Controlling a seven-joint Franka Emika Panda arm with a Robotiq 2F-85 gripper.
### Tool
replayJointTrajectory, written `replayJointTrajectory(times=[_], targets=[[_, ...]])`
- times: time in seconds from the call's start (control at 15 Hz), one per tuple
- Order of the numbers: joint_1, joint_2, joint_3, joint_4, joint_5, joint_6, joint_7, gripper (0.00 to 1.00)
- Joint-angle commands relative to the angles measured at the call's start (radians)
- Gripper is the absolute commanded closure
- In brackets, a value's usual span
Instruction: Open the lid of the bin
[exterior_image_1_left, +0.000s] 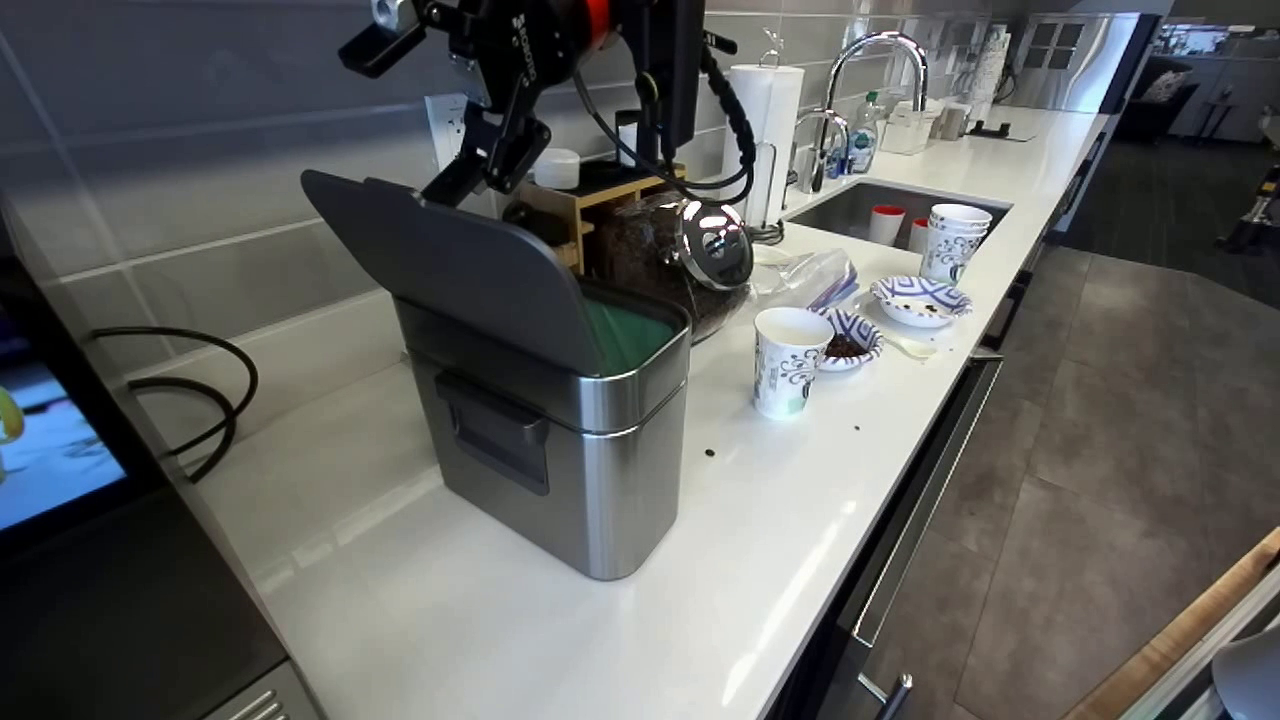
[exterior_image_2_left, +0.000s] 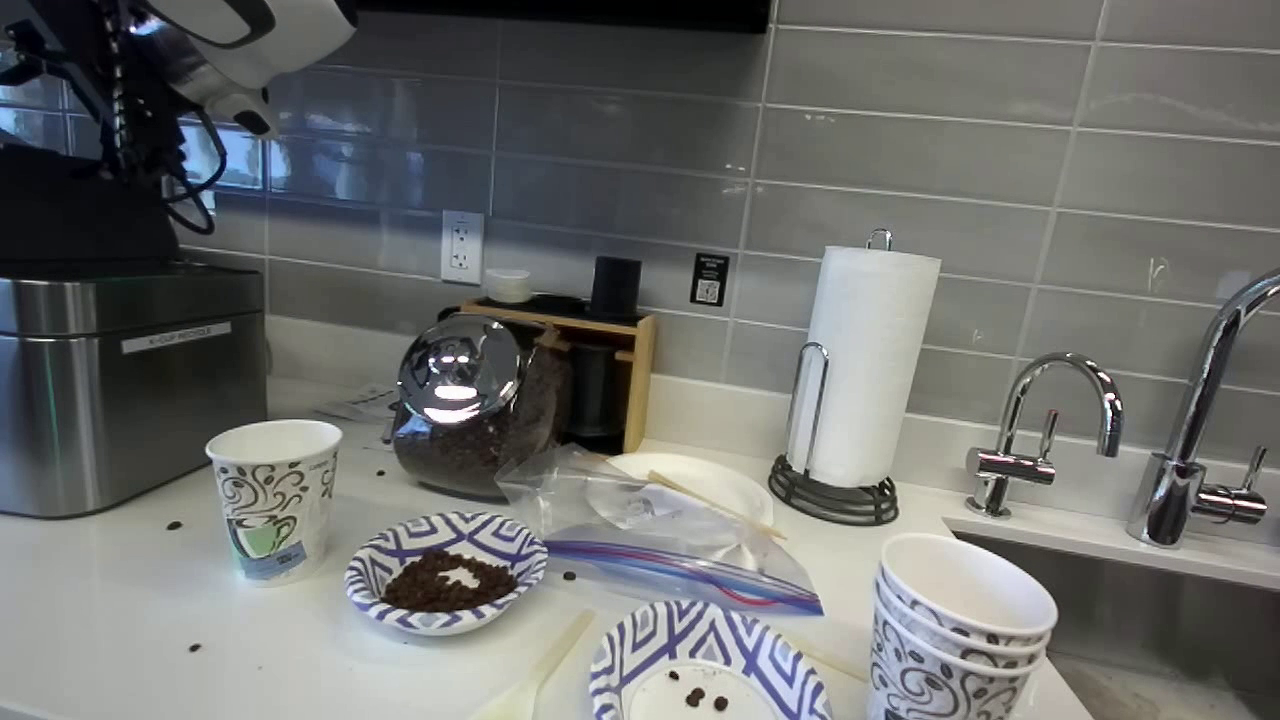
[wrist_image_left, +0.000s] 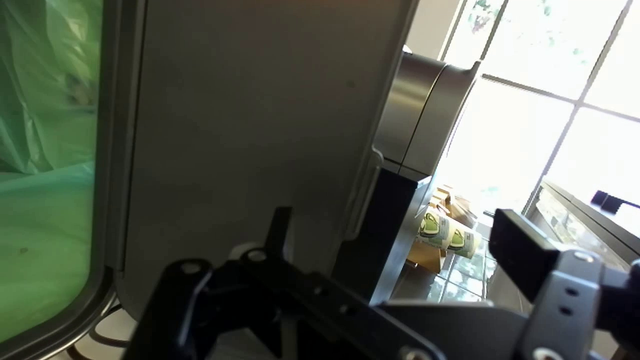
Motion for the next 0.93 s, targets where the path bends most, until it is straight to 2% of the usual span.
replayJointTrajectory(times=[0.0, 0.33, 0.87], targets=[[-0.011, -0.012, -0.004, -0.011, -0.003, 0.009, 0.032, 0.0], [-0.055, -0.048, -0.01, -0.07, 0.133, -0.014, -0.015, 0.0], [-0.092, -0.161, -0.042, -0.238, 0.166, -0.01, -0.084, 0.0]])
